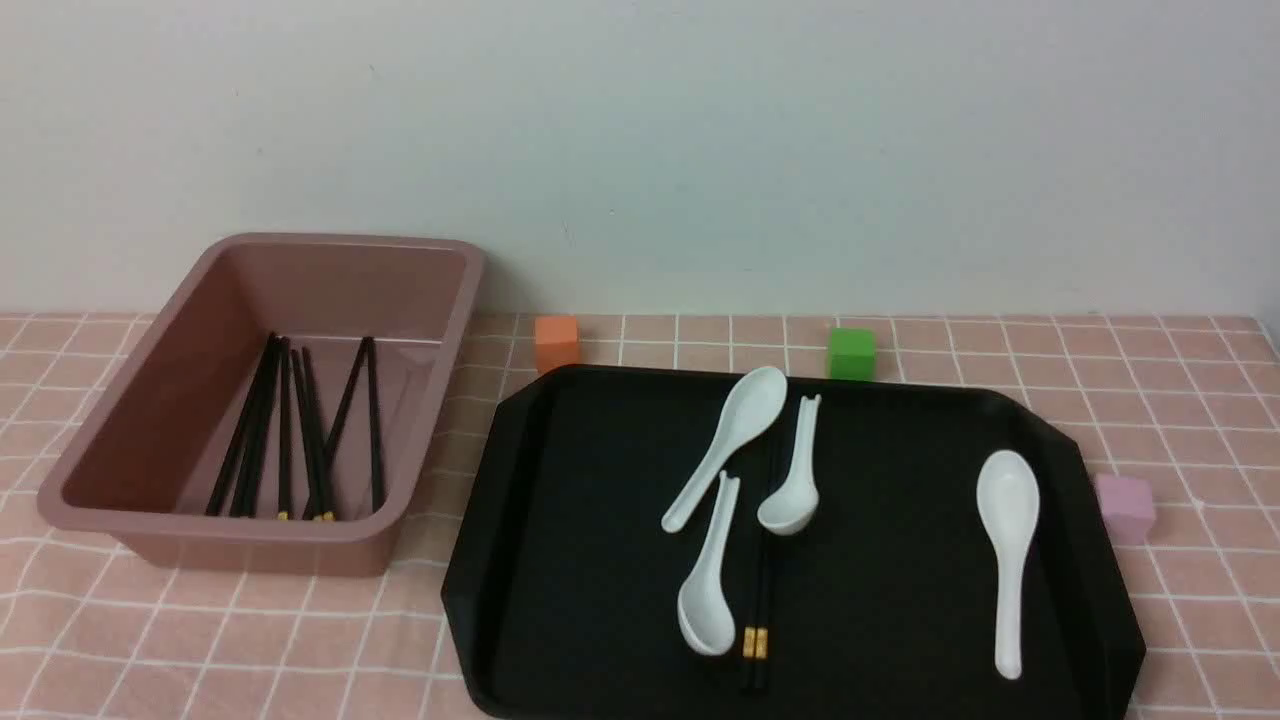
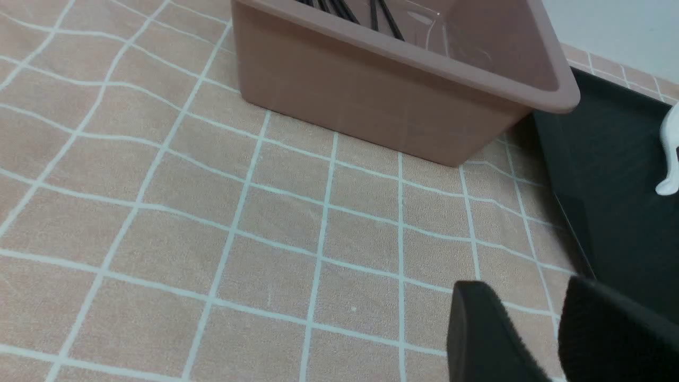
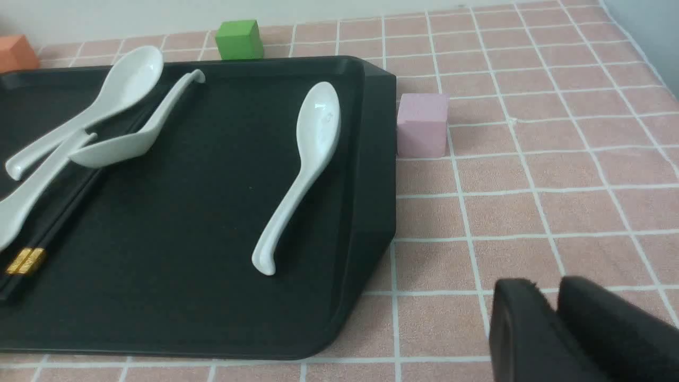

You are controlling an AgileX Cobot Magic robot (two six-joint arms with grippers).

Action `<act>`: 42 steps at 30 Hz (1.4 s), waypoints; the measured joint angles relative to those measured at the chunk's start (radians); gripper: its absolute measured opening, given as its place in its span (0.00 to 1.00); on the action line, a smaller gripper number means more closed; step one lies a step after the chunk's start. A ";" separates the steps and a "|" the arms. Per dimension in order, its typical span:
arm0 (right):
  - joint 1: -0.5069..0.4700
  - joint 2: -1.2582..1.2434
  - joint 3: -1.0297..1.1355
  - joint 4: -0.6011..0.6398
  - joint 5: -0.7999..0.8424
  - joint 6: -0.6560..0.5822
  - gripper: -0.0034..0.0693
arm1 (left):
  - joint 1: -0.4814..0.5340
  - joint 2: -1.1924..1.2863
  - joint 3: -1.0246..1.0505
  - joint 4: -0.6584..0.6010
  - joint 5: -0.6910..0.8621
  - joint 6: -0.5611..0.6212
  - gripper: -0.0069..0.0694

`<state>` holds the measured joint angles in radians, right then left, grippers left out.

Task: On pink tablecloth take chopsticks from black tray and put them in box.
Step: 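Reach over to the black tray and grasp a pair of chopsticks with the left gripper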

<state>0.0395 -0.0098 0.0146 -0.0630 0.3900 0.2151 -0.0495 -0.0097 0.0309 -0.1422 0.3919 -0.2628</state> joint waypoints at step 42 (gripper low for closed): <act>0.000 0.000 0.000 0.000 0.000 0.000 0.29 | 0.000 0.023 -0.137 -0.494 -0.092 -0.220 0.29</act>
<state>0.0395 -0.0098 0.0146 -0.0630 0.3904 0.2153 -0.0495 0.0134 -0.1062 -0.6360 0.2994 -0.4828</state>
